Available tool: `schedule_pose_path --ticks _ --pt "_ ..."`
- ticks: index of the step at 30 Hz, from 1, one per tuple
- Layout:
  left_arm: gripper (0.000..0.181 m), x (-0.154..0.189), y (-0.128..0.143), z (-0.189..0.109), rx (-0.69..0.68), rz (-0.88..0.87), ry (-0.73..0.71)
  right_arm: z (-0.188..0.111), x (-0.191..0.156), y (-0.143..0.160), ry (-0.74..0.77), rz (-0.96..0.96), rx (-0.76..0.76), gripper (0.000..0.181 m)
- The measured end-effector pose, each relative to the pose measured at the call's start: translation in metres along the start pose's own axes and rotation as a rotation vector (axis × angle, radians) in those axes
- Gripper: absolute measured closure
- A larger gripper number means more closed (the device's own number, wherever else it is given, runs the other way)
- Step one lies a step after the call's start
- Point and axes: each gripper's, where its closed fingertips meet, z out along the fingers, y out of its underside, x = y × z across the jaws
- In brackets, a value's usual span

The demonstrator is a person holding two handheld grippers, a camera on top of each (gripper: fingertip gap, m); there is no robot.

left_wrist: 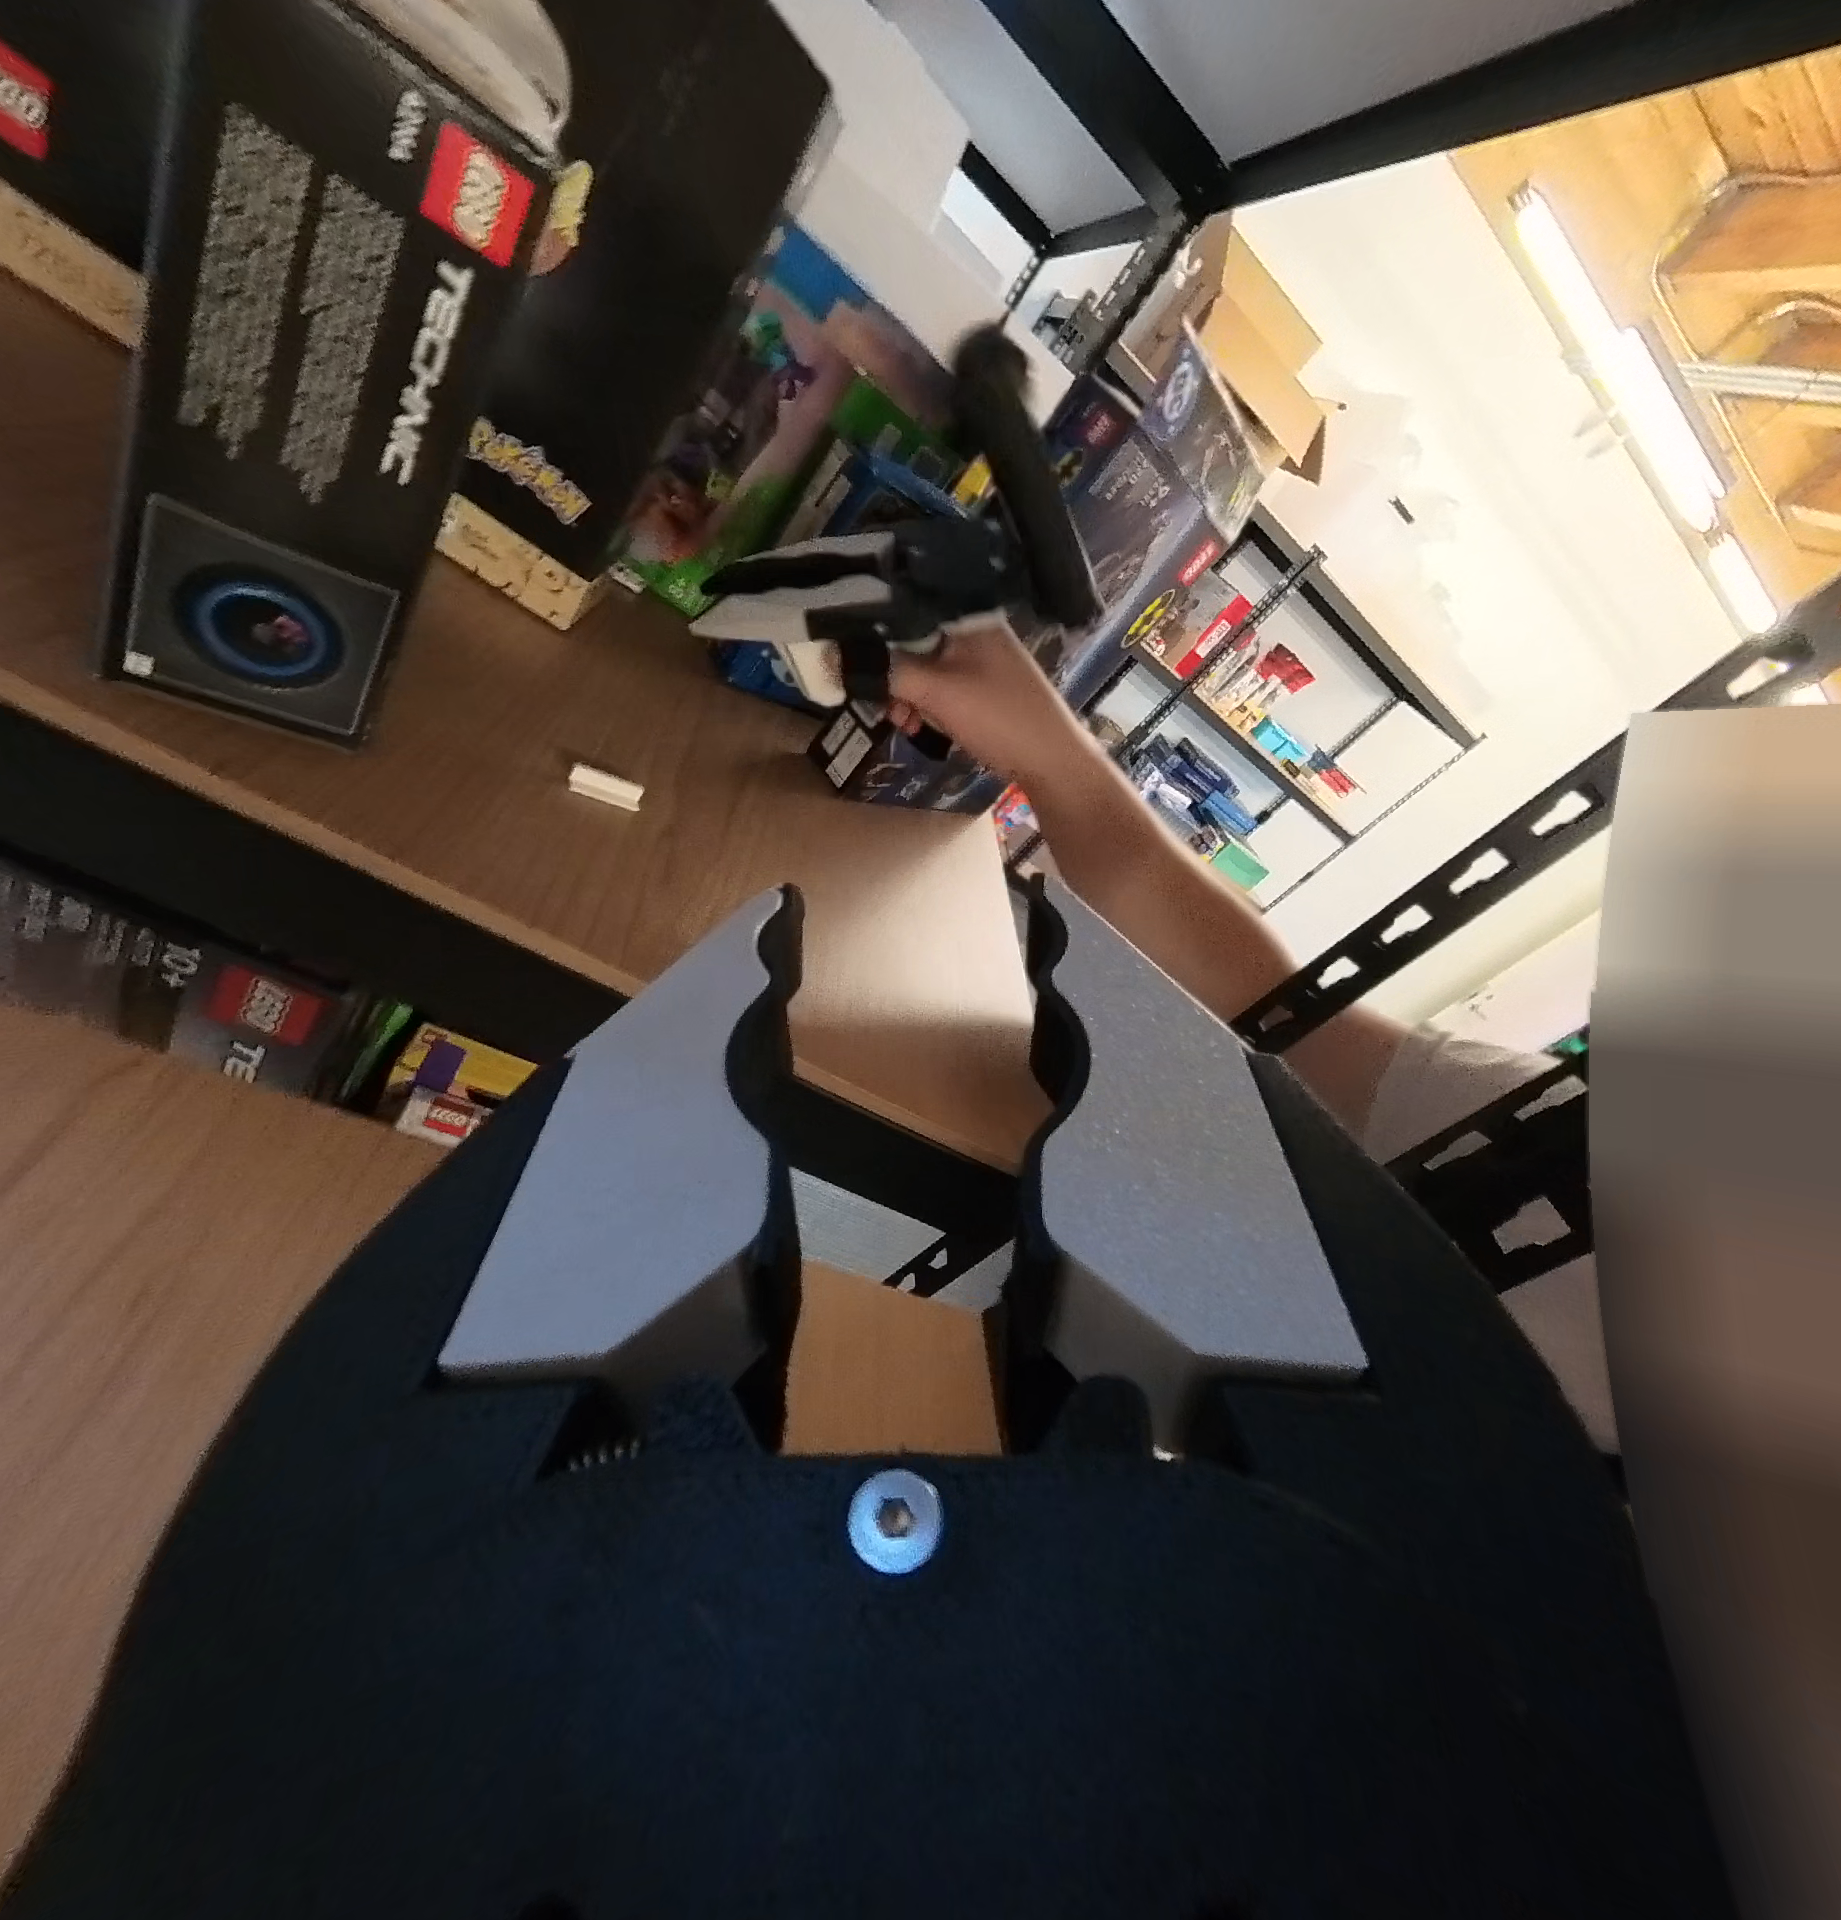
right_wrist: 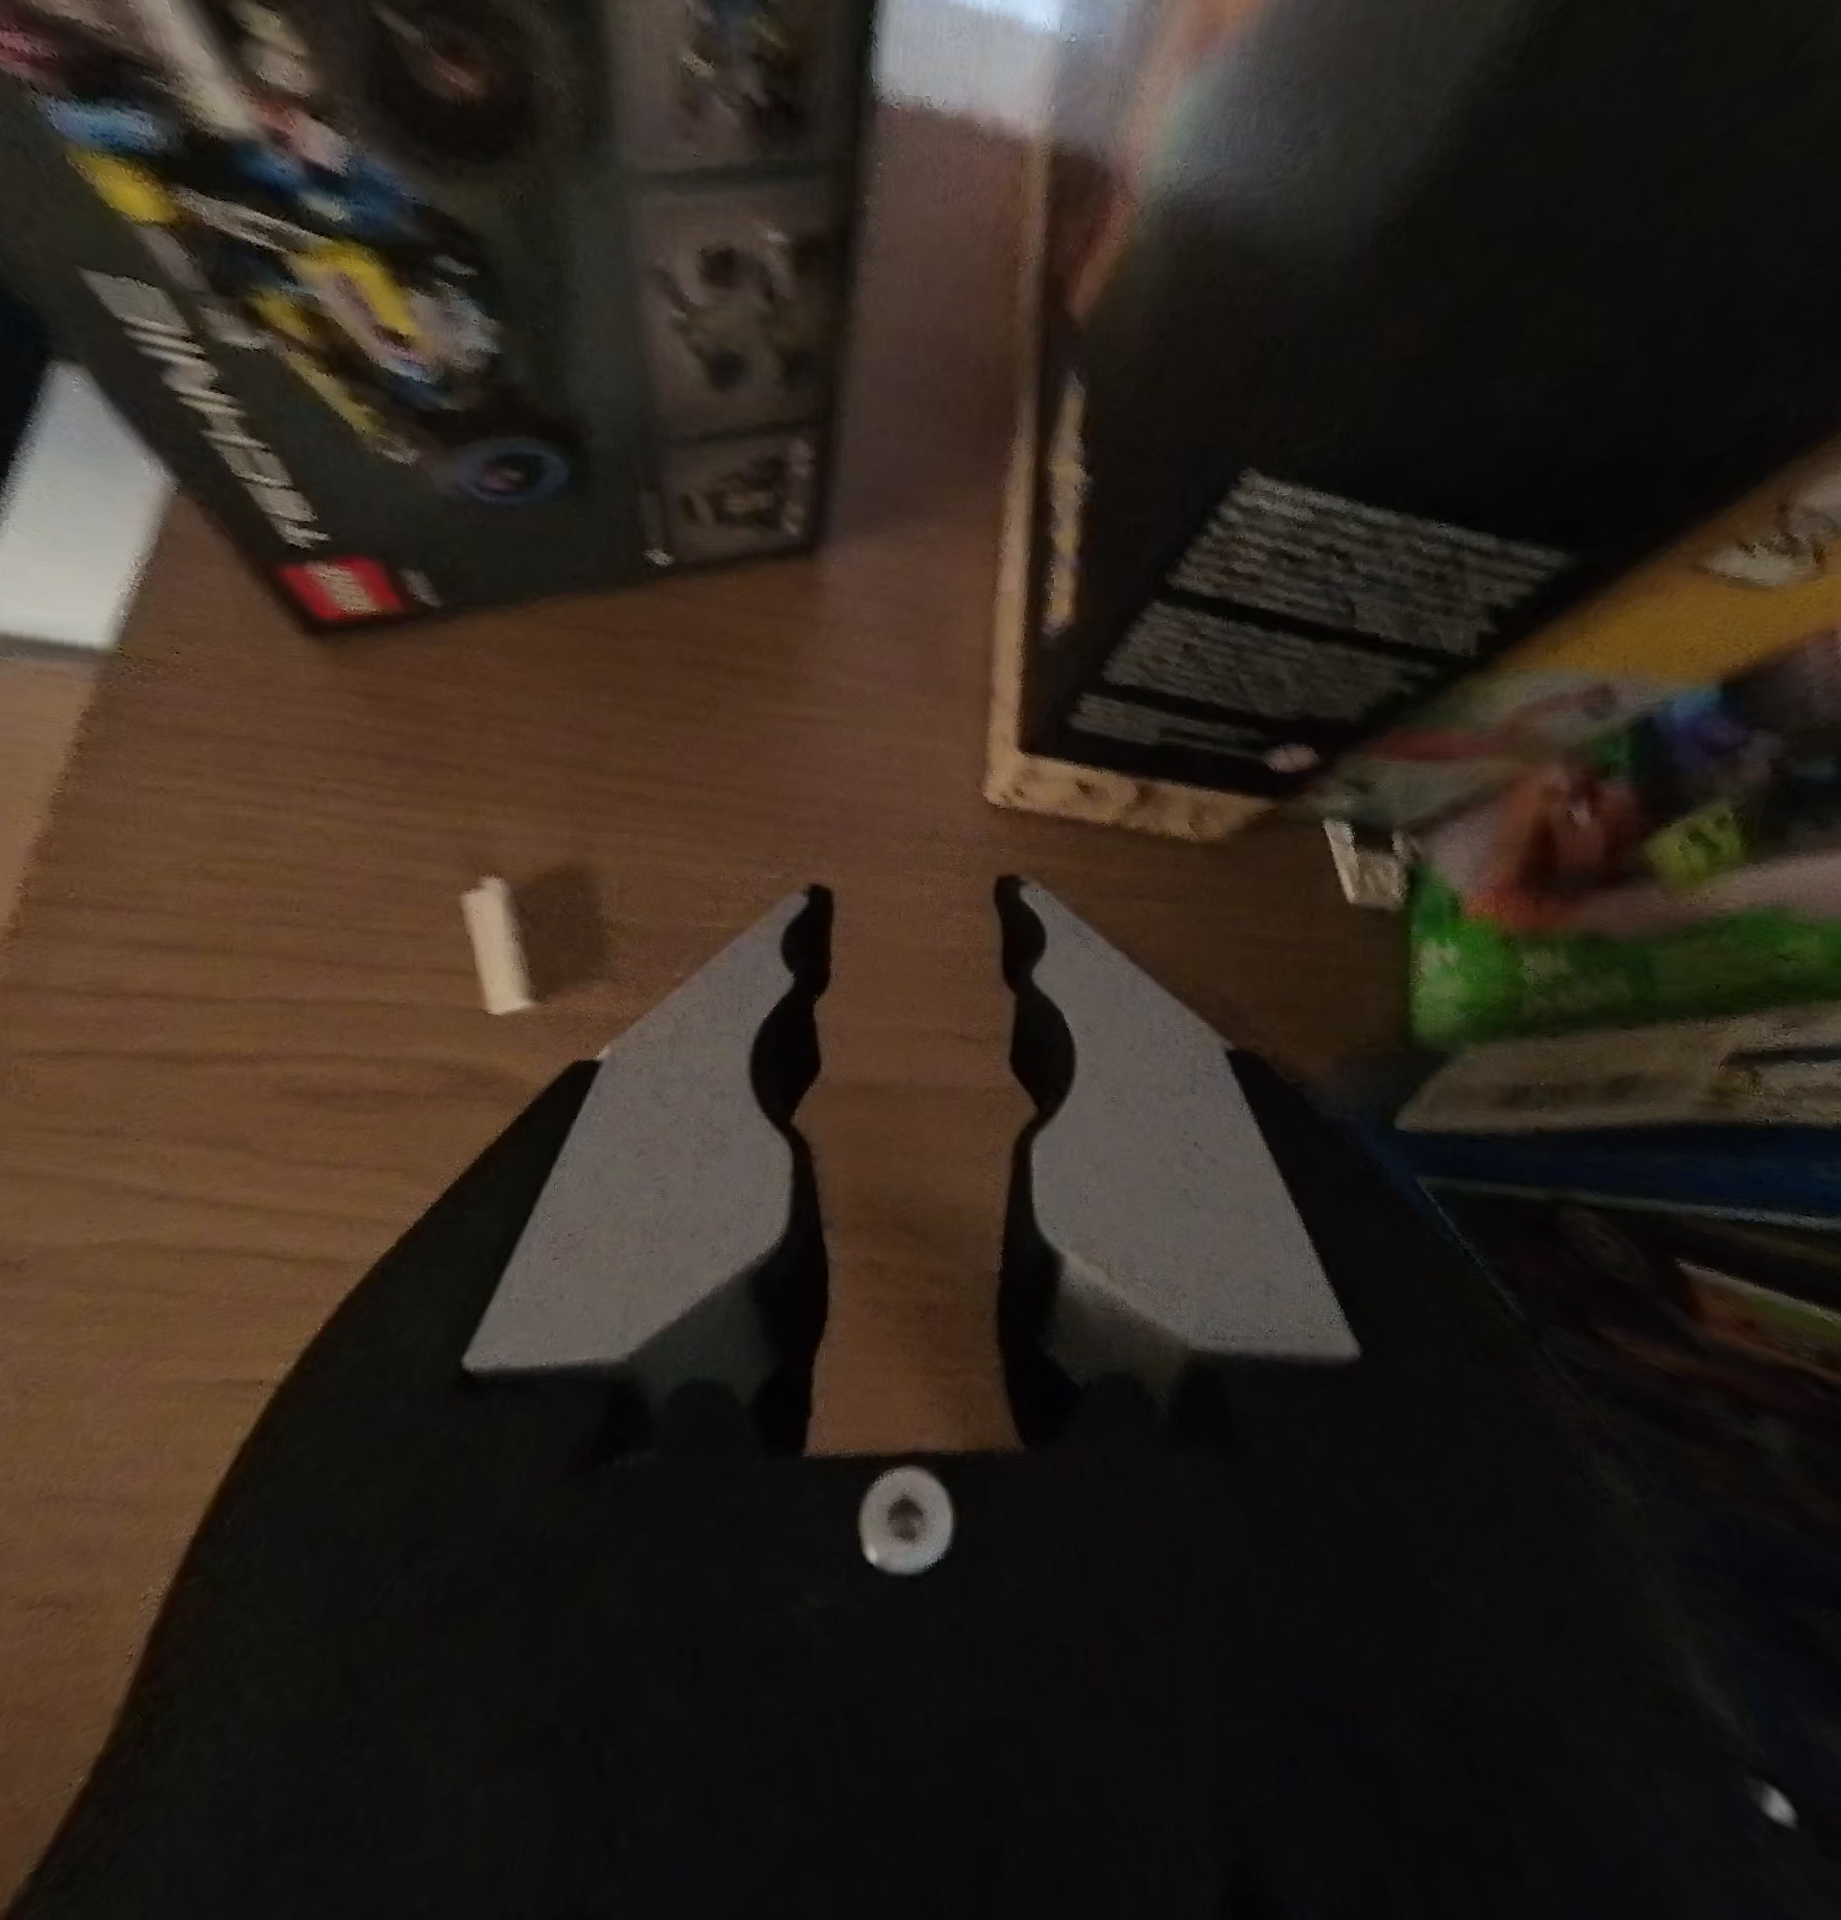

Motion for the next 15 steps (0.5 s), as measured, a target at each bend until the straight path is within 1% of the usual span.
schedule_pose_path --ticks 1,4,6,8,11,12,15 --pt "0.140 0.003 0.000 0.002 -0.001 0.012 0.002 0.004 0.007 0.006 0.025 0.014 -0.060 0.149" --pt "0.140 0.010 0.000 0.008 -0.009 0.035 0.013 0.017 0.028 0.018 0.145 0.019 -0.173 0.150" --pt "0.141 0.014 0.002 0.013 -0.016 0.038 0.029 0.025 0.047 0.023 0.270 0.003 -0.243 0.152" --pt "0.141 0.018 0.004 0.016 -0.021 0.044 0.042 0.031 0.065 0.029 0.381 -0.039 -0.340 0.158" --pt "0.141 0.023 0.007 0.019 -0.022 0.051 0.058 0.041 0.075 0.043 0.408 -0.021 -0.492 0.160" --pt "0.141 0.024 0.008 0.019 -0.023 0.052 0.062 0.044 0.079 0.044 0.420 -0.016 -0.511 0.162" --pt "0.141 0.027 0.008 0.017 -0.013 0.060 0.065 0.042 0.099 0.033 0.540 -0.084 -0.488 0.166"
